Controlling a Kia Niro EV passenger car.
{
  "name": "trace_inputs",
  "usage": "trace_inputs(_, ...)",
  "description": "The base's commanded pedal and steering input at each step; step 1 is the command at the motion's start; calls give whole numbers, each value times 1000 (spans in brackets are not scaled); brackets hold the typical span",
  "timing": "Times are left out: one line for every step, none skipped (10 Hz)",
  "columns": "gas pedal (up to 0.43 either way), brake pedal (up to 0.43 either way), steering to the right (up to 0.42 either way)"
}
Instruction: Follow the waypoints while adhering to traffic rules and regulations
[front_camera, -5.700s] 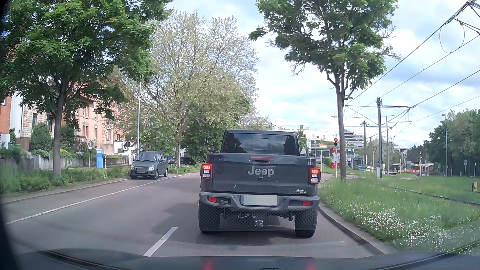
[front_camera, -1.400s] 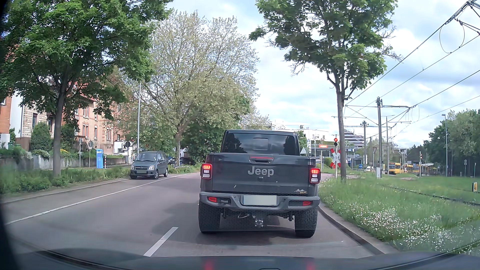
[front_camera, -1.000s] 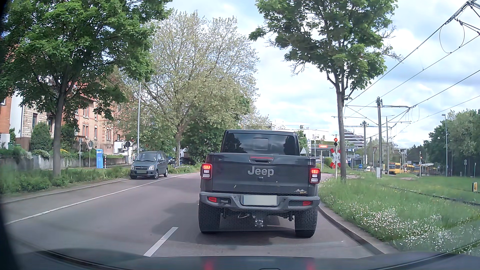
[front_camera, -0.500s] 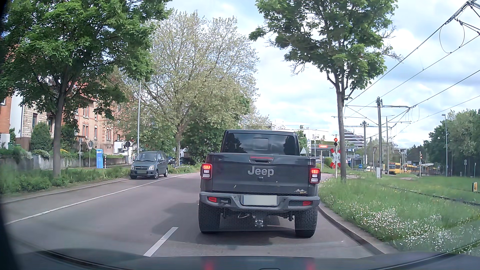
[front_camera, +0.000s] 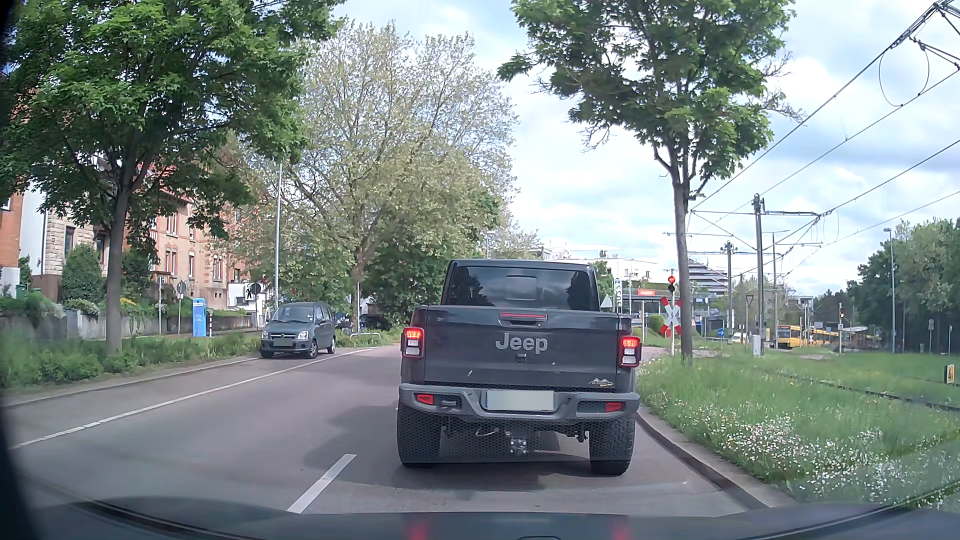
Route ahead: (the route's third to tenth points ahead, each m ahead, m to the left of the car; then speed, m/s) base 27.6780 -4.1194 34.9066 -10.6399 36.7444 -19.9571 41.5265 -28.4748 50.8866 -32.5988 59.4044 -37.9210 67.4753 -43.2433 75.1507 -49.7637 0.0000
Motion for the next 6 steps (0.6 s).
trace_inputs(0, 0, -11)
trace_inputs(0, 0, -11)
trace_inputs(0, 0, -11)
trace_inputs(0, 0, -11)
trace_inputs(0, 0, -11)
trace_inputs(0, 0, -11)
